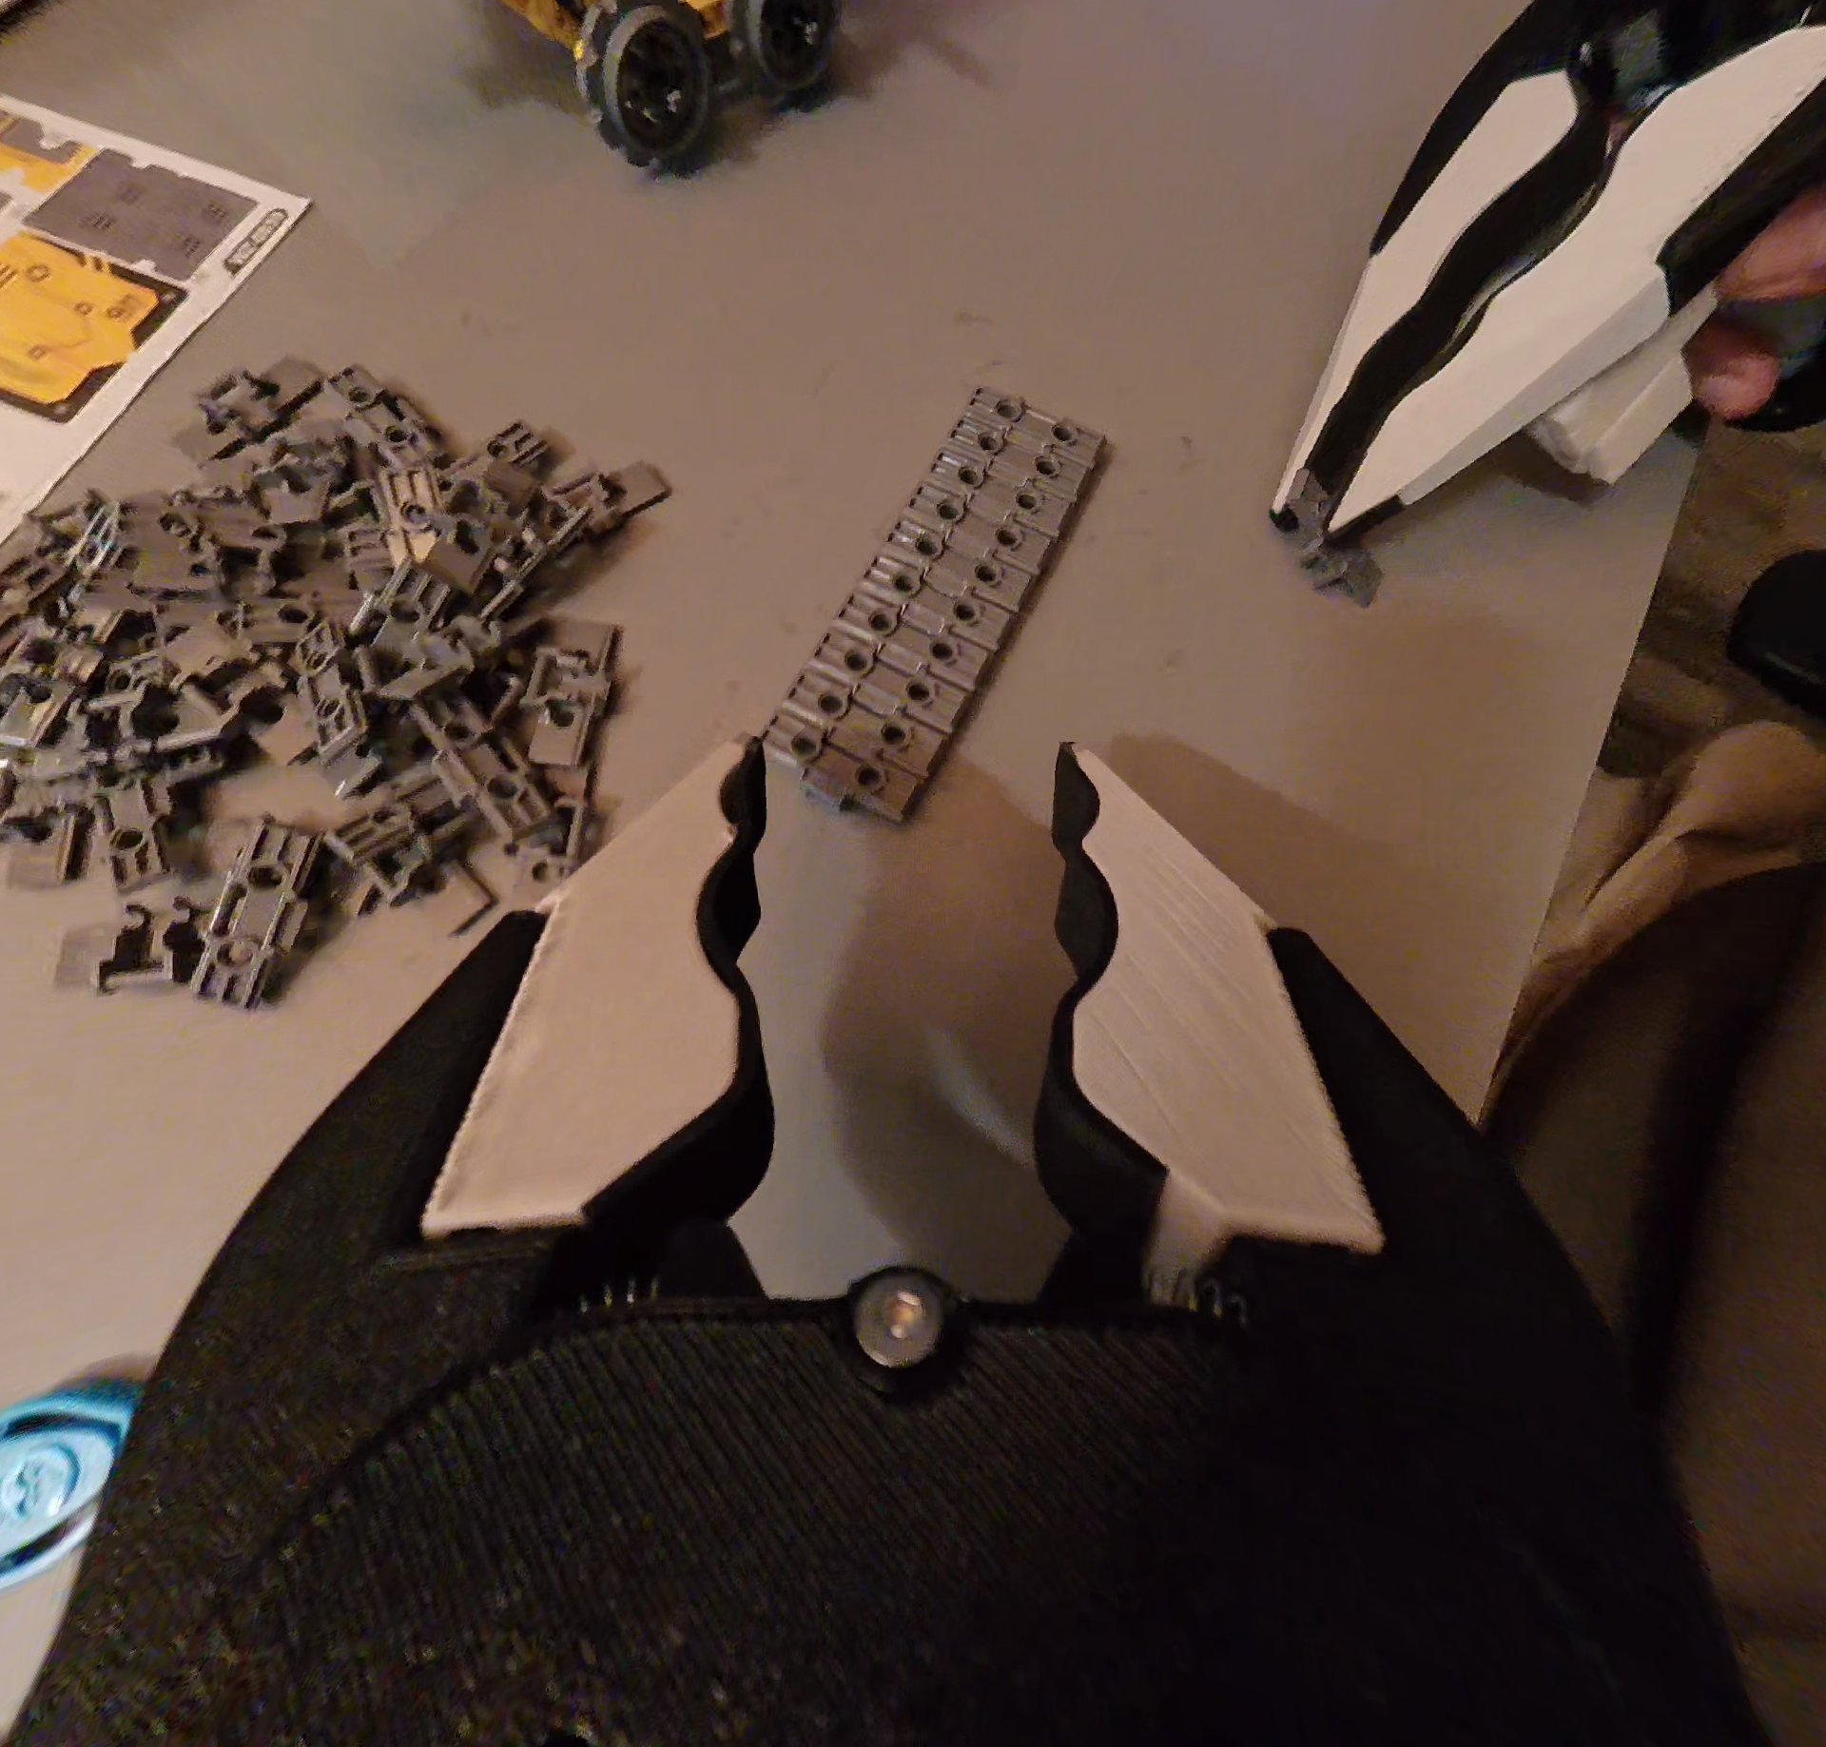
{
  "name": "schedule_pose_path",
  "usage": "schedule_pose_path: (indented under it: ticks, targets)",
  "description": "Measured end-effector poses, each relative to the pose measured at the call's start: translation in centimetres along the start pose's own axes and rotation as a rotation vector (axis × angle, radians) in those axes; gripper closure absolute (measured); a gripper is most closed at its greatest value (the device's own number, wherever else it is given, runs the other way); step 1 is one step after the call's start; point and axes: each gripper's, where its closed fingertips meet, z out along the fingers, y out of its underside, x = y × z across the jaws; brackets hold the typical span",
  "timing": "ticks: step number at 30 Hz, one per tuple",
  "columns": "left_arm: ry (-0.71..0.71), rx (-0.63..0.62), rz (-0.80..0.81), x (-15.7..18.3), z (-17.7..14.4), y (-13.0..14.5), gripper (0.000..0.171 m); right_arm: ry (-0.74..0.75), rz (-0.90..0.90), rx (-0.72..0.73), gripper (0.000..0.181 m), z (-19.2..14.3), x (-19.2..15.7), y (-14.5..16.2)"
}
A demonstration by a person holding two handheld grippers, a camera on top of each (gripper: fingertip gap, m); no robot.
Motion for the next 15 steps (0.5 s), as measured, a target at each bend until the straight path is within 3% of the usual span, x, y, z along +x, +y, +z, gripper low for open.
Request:
schedule_pose_path:
  ticks: [6,15]
  targets:
    - [-0.024,0.015,-0.003,-0.5,-0.5,1.0,0.113,-0.003,0.007,-0.020,0.169,1.4,-1.1,-0.1]
    - [-0.015,0.058,0.014,-0.2,-0.9,0.8,0.110,0.043,-0.023,-0.011,0.161,0.0,-0.5,0.1]
